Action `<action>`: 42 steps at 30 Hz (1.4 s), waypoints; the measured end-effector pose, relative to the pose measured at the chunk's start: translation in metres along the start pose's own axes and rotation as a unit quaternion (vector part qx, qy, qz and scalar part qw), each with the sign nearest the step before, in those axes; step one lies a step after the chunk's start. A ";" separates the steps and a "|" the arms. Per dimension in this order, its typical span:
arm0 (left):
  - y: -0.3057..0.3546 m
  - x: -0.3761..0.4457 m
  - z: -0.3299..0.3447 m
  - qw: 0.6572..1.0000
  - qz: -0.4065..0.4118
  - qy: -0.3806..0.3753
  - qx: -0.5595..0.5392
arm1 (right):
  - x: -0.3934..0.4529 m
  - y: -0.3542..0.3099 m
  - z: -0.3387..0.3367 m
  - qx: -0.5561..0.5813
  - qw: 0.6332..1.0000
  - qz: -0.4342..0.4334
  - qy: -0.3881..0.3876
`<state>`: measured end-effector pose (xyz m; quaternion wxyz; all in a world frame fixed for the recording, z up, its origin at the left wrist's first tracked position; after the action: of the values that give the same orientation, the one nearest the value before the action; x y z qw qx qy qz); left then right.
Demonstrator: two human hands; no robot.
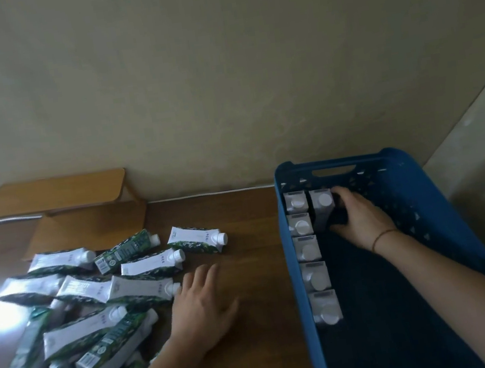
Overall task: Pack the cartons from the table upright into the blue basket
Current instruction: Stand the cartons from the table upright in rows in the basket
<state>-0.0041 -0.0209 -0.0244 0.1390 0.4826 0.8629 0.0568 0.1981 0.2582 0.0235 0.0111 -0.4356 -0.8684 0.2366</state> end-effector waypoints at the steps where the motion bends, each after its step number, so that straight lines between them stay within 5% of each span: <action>1: -0.011 -0.009 0.005 1.000 0.006 -0.009 0.016 | -0.006 -0.004 -0.004 0.002 1.000 -0.004 0.022; 5: -0.039 -0.035 0.019 0.996 -0.004 -0.064 0.057 | -0.039 -0.033 -0.015 0.053 0.990 -0.057 0.115; 9: -0.049 -0.045 0.024 0.996 -0.032 -0.084 0.015 | -0.078 -0.075 -0.019 0.059 0.978 -0.151 0.129; 12: -0.041 -0.053 0.017 0.997 -0.015 -0.009 -0.077 | -0.105 -0.104 -0.018 0.044 0.965 -0.219 0.136; 14: -0.026 -0.058 0.003 0.971 0.004 0.055 -0.233 | -0.121 -0.121 -0.018 0.063 0.955 -0.261 0.124; 17: 0.013 -0.061 -0.032 0.884 0.144 0.028 -0.443 | -0.138 -0.143 -0.019 0.078 0.946 -0.314 -0.009; 19: 0.041 -0.063 -0.059 0.863 0.274 0.019 -0.425 | -0.144 -0.151 -0.019 -0.004 0.926 -0.369 -0.080; 23: 0.075 -0.061 -0.095 0.829 0.419 0.033 -0.369 | -0.152 -0.152 -0.033 -0.065 0.882 -0.465 -0.036; 26: 0.083 -0.051 -0.096 0.826 0.417 0.010 -0.380 | -0.154 -0.150 -0.047 -0.070 0.868 -0.492 -0.013; 29: 0.092 -0.039 -0.093 0.832 0.385 0.039 -0.398 | -0.150 -0.131 -0.062 -0.026 0.893 -0.449 -0.009; 32: 0.093 -0.023 -0.087 0.865 0.254 0.087 -0.424 | -0.143 -0.096 -0.082 0.122 0.920 -0.368 0.059; 35: 0.098 -0.005 -0.067 0.904 0.135 0.022 -0.404 | -0.132 -0.066 -0.101 0.190 0.910 -0.324 0.178; 38: 0.108 0.011 -0.044 0.881 0.106 -0.068 -0.456 | -0.112 -0.050 -0.109 0.168 0.925 -0.277 0.199; 42: 0.116 0.023 -0.025 0.845 0.087 -0.107 -0.517 | -0.074 -0.029 -0.088 0.071 0.972 -0.185 0.124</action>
<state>0.0718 0.0606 0.0222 0.4547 0.4166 0.6426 0.4547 0.2418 0.2227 0.1277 0.1934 -0.2916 -0.9068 0.2352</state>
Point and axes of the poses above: each hand's wrist, its own x-axis towards the middle knuckle, its own z-axis out of the palm, y = z × x, the point moved 3 cm from there along x, towards the middle knuckle, and after that the axes turned 4 degrees about -y, right-handed, at the moved point
